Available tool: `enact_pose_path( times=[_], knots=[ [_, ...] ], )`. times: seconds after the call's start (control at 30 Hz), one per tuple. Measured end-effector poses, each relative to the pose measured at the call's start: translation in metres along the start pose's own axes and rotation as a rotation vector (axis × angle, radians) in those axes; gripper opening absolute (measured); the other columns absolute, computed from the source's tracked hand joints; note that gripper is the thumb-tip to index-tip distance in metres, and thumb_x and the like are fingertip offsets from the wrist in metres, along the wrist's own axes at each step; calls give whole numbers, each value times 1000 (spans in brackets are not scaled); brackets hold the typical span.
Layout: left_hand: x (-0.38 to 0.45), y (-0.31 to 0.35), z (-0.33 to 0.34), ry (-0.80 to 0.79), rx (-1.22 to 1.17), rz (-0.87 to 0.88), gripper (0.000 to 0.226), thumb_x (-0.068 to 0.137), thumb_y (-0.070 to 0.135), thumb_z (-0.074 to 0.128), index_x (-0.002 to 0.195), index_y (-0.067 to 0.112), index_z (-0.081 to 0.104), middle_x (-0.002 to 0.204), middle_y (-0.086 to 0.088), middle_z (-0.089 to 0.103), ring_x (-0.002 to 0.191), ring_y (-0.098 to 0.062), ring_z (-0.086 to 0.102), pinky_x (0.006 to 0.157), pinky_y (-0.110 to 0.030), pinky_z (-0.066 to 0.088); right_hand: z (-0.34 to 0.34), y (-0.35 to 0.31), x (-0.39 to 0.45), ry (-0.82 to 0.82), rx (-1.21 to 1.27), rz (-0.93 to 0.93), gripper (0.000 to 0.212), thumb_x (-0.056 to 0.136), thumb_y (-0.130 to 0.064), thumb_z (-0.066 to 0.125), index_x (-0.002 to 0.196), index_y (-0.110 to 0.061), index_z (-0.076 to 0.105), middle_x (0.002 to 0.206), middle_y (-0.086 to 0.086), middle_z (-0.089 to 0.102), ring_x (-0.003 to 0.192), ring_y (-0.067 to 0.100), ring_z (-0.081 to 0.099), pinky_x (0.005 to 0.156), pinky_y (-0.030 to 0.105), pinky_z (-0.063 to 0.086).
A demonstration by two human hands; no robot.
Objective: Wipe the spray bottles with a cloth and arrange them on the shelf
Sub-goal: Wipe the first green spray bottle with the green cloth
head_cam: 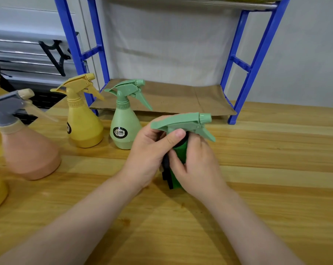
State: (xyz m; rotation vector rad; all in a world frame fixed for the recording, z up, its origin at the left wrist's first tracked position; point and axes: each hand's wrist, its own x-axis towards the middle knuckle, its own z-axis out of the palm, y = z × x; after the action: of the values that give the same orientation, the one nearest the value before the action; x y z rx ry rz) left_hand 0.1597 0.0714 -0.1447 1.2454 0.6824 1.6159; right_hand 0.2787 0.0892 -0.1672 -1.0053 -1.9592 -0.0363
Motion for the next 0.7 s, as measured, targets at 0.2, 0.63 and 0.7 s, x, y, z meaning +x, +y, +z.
enact_pose_path(
  times=[0.2,0.63,0.7],
  knots=[
    [5,8,-6,24,-125,-17,33,78,26,72,106,9,69,99,-6,73,94,-22,67,81,-32,54,-9,1,4,-91,242,31,46,87,-42,55,127,-24,42,113,-5,59,109,13,50,90,17,36],
    [17,22,-25,159,-272,62,47,80,41,68,120,16,64,117,-1,67,110,-17,60,113,-52,35,-7,12,2,-214,396,179,76,89,-51,48,151,-13,24,147,1,41,138,11,38,113,37,35],
    [18,22,-27,162,-261,46,45,80,42,69,118,17,66,117,-2,67,111,-18,59,113,-54,33,-6,13,1,-246,412,193,76,89,-53,48,151,-16,24,146,-1,42,136,9,39,112,34,36]
  ],
)
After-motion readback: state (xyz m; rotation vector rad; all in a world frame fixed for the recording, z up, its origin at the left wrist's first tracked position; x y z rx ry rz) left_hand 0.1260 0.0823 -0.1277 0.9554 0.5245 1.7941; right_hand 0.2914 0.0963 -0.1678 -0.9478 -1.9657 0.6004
